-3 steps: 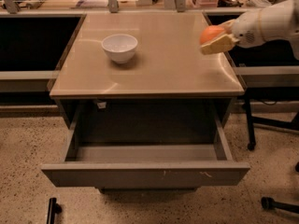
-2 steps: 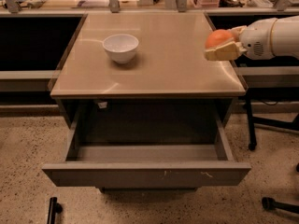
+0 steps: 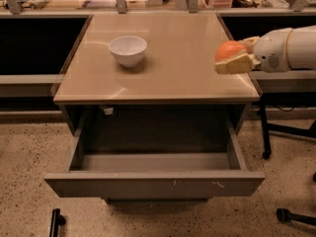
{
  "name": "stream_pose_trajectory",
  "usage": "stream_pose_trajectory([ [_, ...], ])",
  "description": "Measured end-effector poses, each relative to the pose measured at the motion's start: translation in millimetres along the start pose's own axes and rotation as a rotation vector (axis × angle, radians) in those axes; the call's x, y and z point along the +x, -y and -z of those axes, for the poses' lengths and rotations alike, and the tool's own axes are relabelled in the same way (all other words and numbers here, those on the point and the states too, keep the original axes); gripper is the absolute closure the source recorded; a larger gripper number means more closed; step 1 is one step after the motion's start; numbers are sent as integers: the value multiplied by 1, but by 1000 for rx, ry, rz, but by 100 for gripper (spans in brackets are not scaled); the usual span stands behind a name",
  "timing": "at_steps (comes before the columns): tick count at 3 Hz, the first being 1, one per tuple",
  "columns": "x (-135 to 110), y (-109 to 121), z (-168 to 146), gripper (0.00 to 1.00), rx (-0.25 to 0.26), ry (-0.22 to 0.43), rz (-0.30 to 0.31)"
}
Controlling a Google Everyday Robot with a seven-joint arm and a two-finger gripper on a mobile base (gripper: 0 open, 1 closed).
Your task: Place orange into top drawer
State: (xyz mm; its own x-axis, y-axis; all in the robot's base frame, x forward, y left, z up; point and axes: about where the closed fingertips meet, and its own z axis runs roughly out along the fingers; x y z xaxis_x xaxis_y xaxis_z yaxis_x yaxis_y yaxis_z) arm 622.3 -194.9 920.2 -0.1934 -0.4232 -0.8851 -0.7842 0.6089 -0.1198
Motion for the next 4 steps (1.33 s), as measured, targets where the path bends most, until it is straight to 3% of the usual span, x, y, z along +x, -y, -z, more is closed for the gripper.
stream_pose_trajectory([
  [2, 67, -79, 4, 100, -120, -108, -238],
  [3, 97, -101, -2, 100, -156, -148, -342],
  [4, 99, -103, -3, 100, -160, -152, -347],
])
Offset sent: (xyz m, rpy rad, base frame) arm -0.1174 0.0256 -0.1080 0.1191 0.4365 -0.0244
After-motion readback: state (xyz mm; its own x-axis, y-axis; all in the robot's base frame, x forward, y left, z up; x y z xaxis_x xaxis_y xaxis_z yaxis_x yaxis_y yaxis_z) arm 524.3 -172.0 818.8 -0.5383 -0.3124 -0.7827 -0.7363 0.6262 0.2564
